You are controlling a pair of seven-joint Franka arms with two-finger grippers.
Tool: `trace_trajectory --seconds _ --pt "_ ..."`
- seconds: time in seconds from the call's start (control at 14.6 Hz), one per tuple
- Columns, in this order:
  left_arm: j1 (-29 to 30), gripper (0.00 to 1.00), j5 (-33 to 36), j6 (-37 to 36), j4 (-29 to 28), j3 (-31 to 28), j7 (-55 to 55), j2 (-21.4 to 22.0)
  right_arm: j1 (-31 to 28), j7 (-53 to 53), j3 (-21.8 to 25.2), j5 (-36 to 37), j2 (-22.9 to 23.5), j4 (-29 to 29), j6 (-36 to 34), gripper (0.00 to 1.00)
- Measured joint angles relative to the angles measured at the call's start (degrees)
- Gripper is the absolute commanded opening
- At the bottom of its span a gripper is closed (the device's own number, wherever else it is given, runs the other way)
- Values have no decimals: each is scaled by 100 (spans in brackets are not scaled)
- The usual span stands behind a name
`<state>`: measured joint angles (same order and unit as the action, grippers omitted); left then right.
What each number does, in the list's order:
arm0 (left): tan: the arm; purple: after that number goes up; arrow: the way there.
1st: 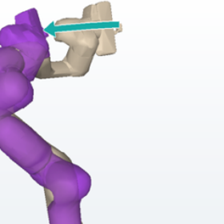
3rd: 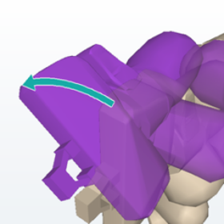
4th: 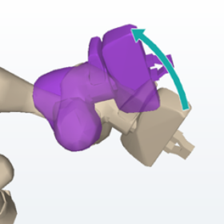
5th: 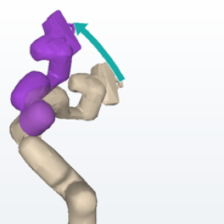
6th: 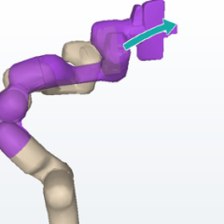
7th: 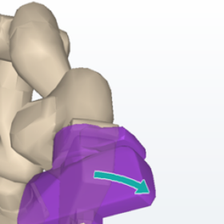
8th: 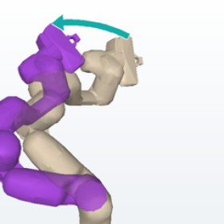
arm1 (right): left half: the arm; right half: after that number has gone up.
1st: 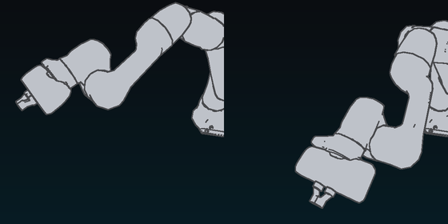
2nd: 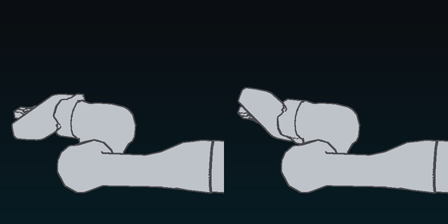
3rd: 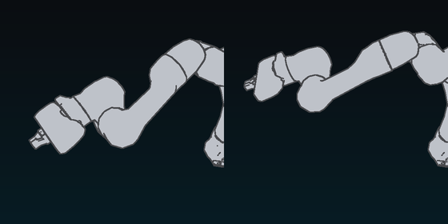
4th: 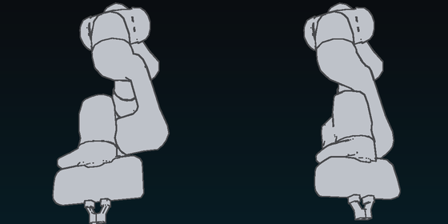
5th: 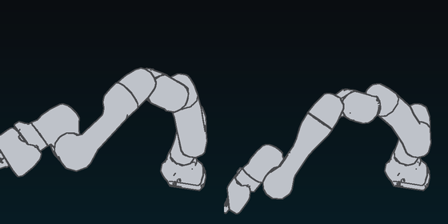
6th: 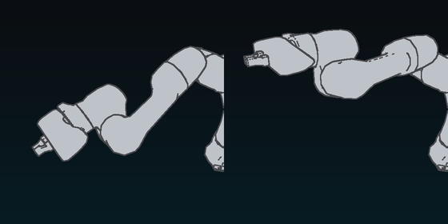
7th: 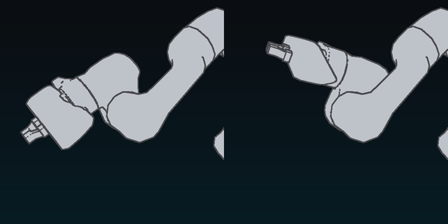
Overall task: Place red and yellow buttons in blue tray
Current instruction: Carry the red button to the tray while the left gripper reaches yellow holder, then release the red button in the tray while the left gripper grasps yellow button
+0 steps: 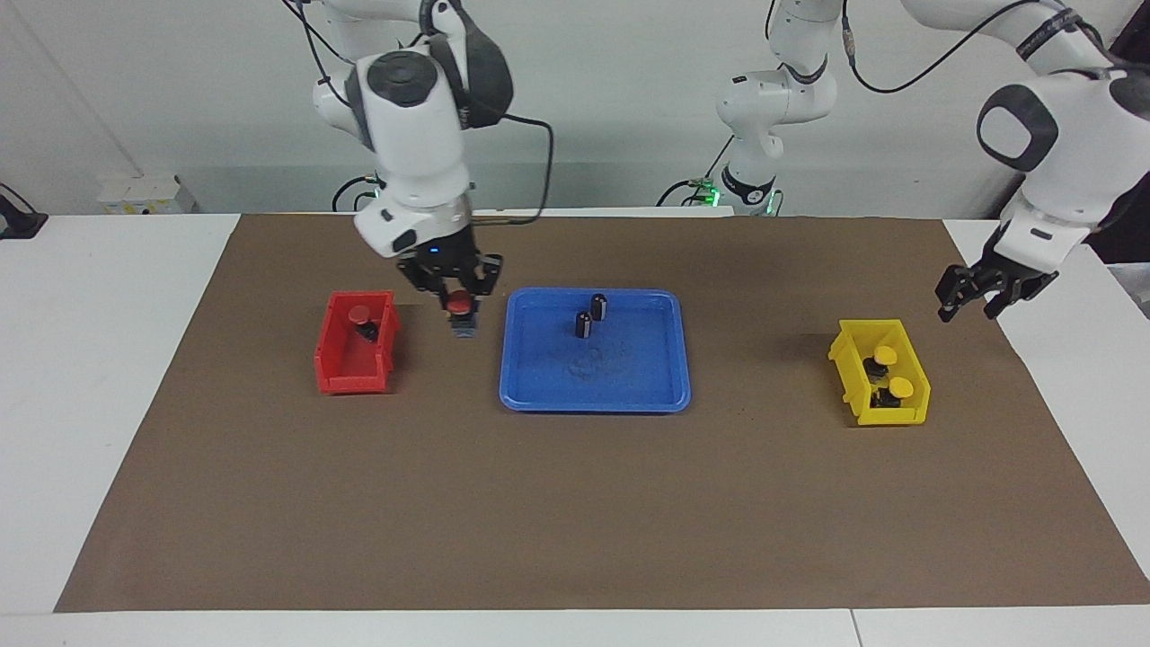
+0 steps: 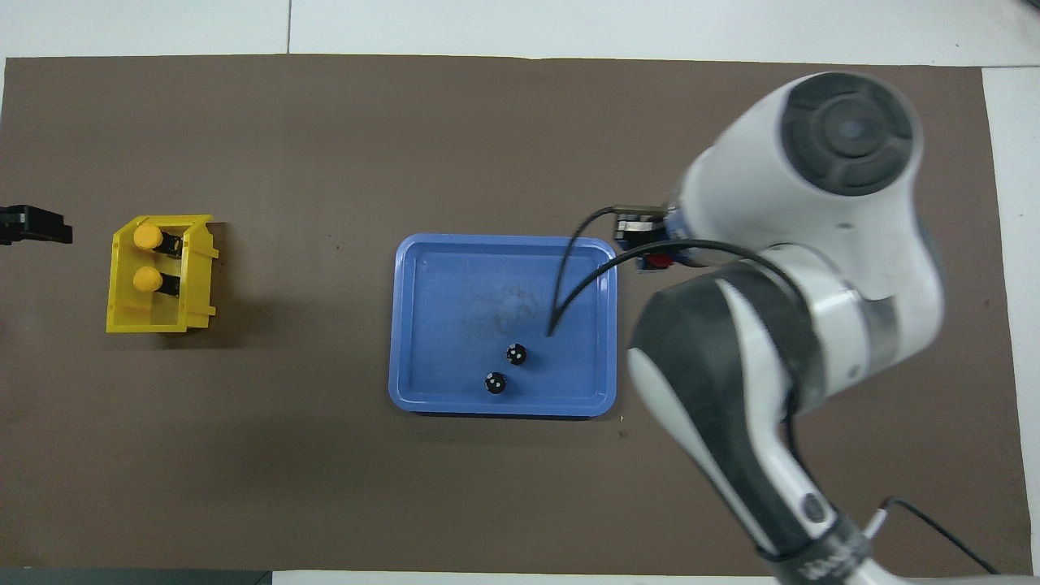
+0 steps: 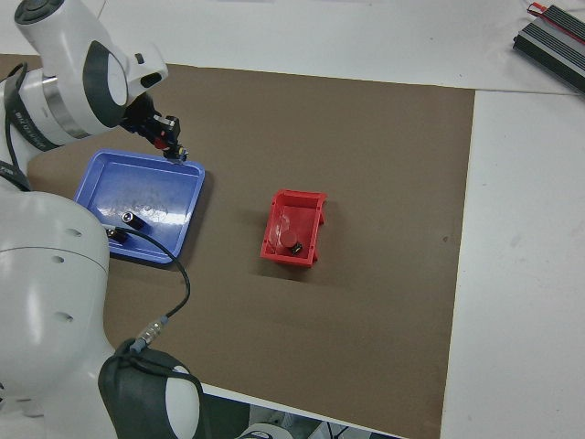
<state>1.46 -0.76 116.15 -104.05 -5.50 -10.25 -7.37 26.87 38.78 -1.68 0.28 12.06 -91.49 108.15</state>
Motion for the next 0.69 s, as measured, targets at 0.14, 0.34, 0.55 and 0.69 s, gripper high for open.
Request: trace_trajectory --seconds 0.14,0.34,0.55,0.69 --pt "-117 65 -39 447 4 21 85 -439 474 489 5 2 526 158 438 19" --pt "-208 65 -43 1016 -60 31 197 -857 846 850 21 101 1149 162 927 19" --pt "-270 65 -45 1125 -198 32 243 -927 905 901 27 126 1304 -57 1240 21" --pt "-276 65 -45 1127 -305 32 248 -915 908 901 27 154 1300 -226 1358 23"
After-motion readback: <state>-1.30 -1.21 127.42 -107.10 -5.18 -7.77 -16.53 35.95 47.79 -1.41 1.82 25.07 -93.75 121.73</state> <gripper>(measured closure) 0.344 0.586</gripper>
